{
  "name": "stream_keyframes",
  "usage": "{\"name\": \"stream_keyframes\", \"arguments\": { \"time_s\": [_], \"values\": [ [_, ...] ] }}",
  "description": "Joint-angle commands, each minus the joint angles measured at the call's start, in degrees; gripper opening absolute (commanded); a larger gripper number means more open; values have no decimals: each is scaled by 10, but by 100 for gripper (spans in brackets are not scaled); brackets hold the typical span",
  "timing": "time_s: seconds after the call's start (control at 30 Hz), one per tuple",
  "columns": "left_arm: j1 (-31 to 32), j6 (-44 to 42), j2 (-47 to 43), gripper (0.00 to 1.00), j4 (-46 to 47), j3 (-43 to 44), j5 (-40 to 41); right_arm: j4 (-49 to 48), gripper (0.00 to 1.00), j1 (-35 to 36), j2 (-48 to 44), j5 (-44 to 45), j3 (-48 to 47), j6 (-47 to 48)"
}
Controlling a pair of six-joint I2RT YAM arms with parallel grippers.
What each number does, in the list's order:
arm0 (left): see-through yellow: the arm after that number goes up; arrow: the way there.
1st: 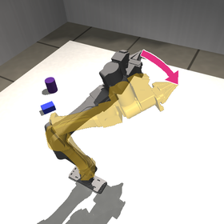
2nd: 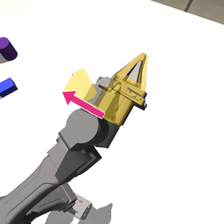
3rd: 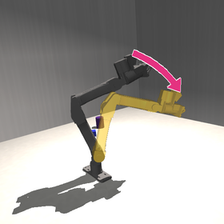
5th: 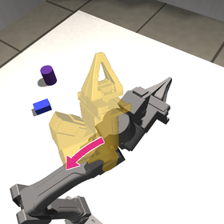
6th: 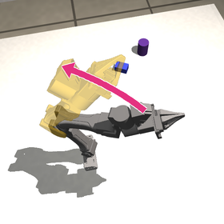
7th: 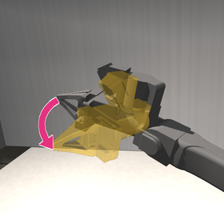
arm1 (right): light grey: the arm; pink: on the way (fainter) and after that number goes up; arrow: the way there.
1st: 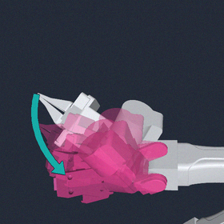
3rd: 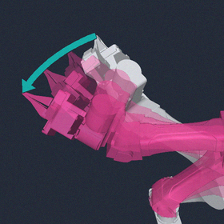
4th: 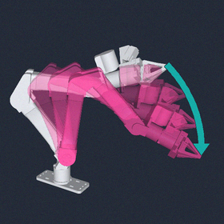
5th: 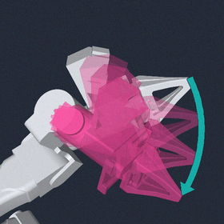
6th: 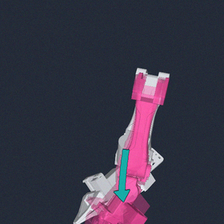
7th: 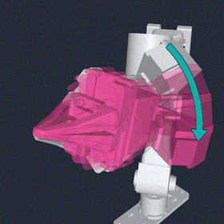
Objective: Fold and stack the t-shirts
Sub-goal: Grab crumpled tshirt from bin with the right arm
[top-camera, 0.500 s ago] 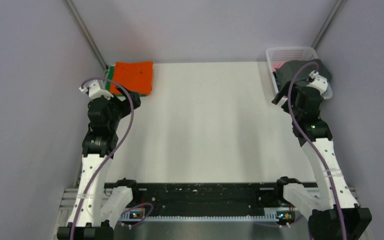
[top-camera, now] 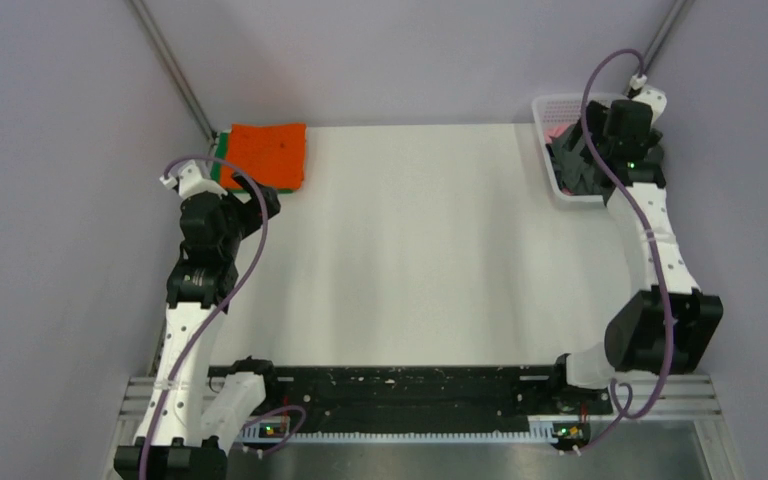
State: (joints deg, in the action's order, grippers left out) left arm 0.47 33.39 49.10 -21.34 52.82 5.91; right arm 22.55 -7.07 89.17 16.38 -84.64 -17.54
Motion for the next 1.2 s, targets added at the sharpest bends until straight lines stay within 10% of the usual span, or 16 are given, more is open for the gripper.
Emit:
{"name": "stream_keyframes", "arguments": {
  "time_s": [0.0, 0.27, 0.53, 0.63, 1.17],
  "values": [
    [-1, 13, 0, 99, -25, 2, 51, 49, 95, -43, 131, 37, -118, -1],
    [-1, 38, -18, 99, -68, -19, 76, 83, 76, -74, 341, -21, -288, 11],
    [-1, 53, -28, 99, -84, -21, 71, 94, 34, -75, 401, -19, -328, 15],
    [-1, 56, -36, 99, -87, -25, 72, 87, 0, -75, 386, -47, -331, 22],
    [-1, 54, -115, 99, -105, -45, 62, -29, 0, -61, 78, -400, -294, 1]
  ]
}}
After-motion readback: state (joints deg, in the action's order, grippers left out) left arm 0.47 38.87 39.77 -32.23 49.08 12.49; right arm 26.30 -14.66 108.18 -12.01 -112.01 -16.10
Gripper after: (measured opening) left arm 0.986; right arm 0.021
